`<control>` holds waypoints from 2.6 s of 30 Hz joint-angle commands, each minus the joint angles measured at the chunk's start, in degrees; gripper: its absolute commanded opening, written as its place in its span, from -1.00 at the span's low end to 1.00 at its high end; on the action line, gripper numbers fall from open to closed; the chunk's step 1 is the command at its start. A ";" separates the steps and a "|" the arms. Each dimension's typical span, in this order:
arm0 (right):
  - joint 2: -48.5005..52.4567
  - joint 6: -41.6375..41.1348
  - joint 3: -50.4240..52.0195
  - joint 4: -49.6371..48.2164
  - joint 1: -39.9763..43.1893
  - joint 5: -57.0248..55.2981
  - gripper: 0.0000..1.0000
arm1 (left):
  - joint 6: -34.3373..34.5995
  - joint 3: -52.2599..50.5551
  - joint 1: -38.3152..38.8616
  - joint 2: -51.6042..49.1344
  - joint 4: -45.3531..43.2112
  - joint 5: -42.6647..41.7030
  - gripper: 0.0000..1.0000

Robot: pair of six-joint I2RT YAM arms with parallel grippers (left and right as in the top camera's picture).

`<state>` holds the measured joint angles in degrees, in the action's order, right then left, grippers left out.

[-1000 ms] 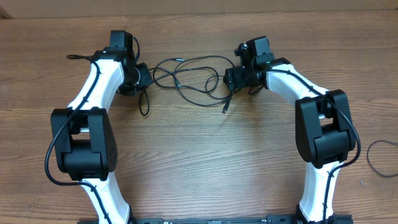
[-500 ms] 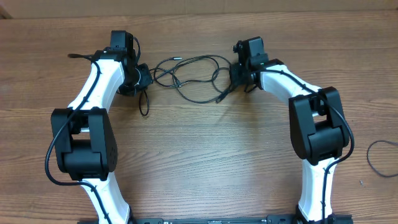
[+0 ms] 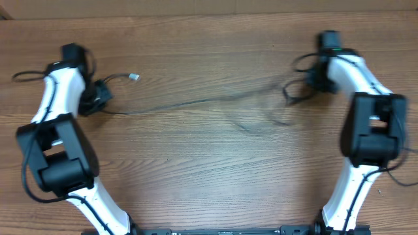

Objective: Untangle cables

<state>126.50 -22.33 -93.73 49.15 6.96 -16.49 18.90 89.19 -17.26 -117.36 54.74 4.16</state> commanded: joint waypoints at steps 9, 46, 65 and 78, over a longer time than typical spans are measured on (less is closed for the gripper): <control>-2.32 5.03 -3.89 4.81 13.64 13.81 -0.93 | -4.83 0.66 -8.17 0.07 -0.87 -8.79 -0.91; -2.25 6.27 -50.97 33.75 11.93 24.11 1.00 | -19.02 21.53 14.14 -0.42 3.80 -26.16 -0.59; -2.23 6.32 -50.95 37.83 11.08 24.11 1.00 | 26.73 21.53 40.46 -16.41 1.31 -13.90 0.83; -2.19 6.10 -46.60 42.36 9.86 32.06 1.00 | 28.72 21.66 40.39 -21.68 -2.89 -15.67 -0.91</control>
<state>124.68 -16.45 -142.58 91.26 17.96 10.13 49.23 111.11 23.16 -136.88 52.03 -11.79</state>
